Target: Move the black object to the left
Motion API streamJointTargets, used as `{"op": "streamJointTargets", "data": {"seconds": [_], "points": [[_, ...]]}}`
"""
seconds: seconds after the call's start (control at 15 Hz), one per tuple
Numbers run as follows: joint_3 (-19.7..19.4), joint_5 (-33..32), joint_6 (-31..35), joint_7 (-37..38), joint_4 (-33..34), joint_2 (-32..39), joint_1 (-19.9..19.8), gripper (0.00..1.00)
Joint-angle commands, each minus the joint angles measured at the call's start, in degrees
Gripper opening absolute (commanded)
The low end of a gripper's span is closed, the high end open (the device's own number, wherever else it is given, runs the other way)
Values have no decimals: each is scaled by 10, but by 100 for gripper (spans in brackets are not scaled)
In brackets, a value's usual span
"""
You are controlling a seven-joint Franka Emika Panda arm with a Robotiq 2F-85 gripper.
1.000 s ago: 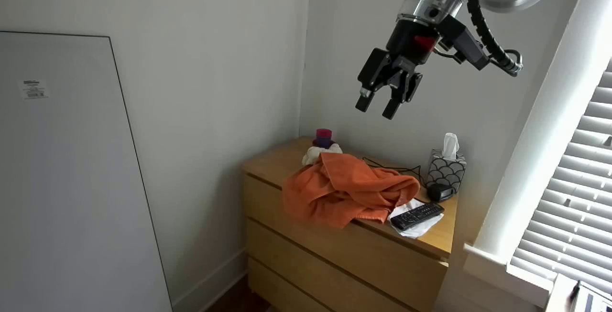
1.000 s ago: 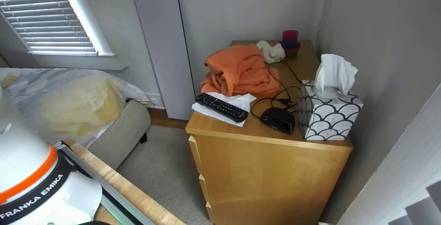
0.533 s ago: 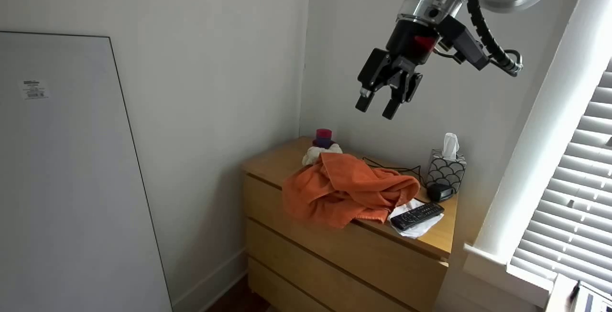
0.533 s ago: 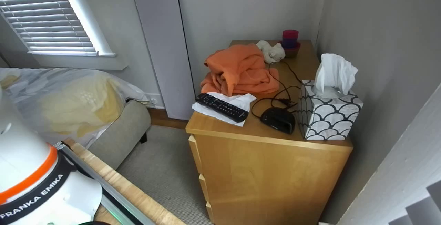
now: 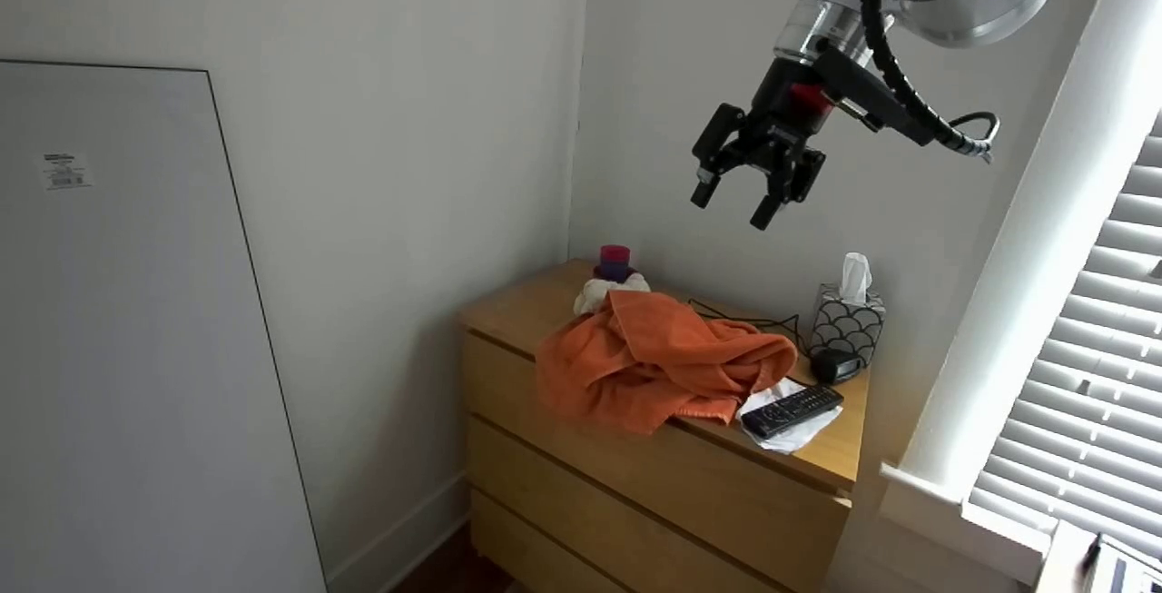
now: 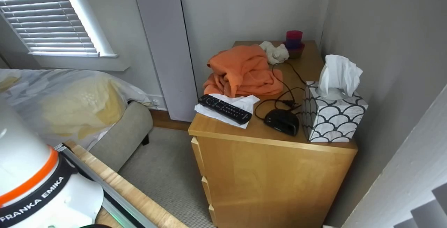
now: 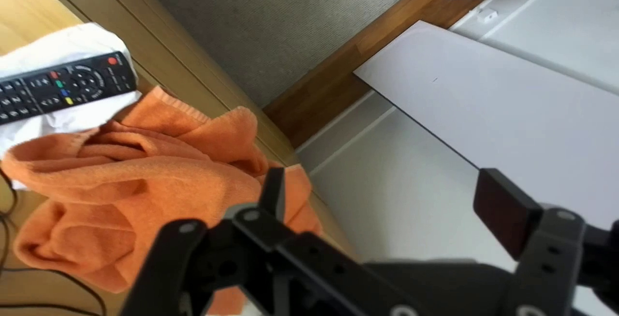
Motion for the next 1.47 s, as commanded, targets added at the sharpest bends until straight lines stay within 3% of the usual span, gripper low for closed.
{"op": "streamJointTargets", "data": {"seconds": [0.0, 0.4, 0.67, 1.13, 1.4], "points": [[-12, -1, 13, 57, -71, -43, -41, 100], [-39, -9, 70, 119, -180, -71, -126, 100], [-39, -42, 140, 176, -203, -41, -194, 100], [11, -214, 171, 413, -150, 56, -290, 100], [2, -325, 148, 542, -125, 107, -305, 100]]}}
